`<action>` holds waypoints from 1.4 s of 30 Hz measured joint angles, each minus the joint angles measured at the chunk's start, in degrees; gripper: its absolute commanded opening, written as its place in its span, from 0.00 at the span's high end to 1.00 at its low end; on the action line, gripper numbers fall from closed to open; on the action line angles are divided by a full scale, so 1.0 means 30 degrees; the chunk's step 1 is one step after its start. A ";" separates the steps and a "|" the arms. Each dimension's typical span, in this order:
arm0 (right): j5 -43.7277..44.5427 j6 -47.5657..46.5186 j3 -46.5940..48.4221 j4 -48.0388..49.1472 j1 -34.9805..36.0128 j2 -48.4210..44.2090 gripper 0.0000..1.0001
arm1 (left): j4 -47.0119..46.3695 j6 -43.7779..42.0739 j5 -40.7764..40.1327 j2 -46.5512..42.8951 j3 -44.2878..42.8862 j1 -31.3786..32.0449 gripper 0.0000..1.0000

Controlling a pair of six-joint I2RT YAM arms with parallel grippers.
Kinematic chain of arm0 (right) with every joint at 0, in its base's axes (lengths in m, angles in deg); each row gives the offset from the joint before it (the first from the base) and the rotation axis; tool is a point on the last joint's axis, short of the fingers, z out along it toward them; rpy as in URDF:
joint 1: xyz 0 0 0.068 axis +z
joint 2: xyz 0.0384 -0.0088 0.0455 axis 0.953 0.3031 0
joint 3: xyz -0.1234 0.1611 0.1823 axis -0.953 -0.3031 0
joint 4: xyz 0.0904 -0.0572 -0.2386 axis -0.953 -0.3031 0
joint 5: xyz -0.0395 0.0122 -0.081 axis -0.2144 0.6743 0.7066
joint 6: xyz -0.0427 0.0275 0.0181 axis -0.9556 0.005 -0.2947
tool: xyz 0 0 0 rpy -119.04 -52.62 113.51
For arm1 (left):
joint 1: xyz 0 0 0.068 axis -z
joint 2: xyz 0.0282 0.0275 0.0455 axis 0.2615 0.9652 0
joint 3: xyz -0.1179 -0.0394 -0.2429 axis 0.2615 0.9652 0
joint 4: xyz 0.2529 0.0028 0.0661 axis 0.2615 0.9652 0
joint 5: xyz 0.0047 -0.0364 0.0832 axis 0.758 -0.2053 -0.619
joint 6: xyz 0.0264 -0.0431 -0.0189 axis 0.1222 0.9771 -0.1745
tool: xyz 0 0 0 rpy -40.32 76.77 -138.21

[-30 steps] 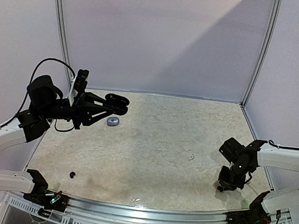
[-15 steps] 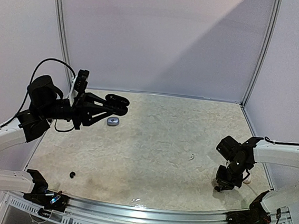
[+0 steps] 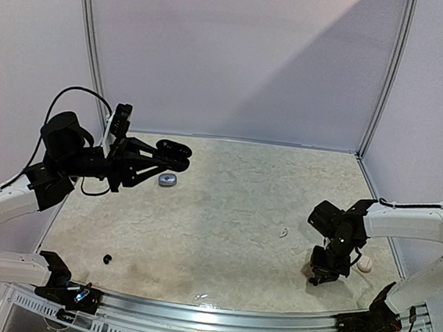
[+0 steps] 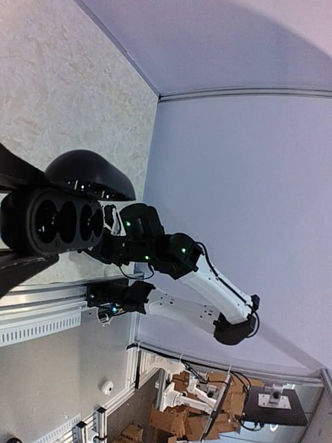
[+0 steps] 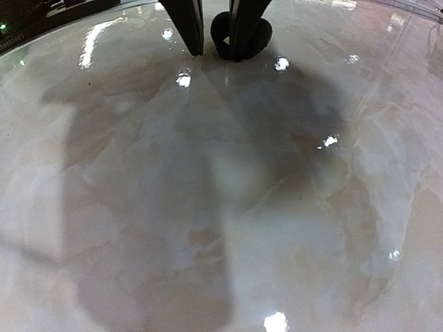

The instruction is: Insert the wireless bluetooth earbuds into the charging case

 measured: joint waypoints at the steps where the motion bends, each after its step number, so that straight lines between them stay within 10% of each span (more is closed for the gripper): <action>1: -0.0058 0.0044 0.0087 0.0015 0.0117 0.0109 0.89 | 0.0007 0.0000 0.0000 0.0000 0.0000 0.0000 1.00; 19: -0.1610 -0.0044 0.1188 0.0291 0.0903 0.1450 1.00 | 0.0444 -0.0204 0.0000 0.0007 0.0000 0.0000 1.00; 42: -0.2652 -0.1683 0.1253 0.1953 0.2586 0.1537 0.83 | 0.0495 -0.0306 0.0007 0.0007 0.0000 -0.0015 1.00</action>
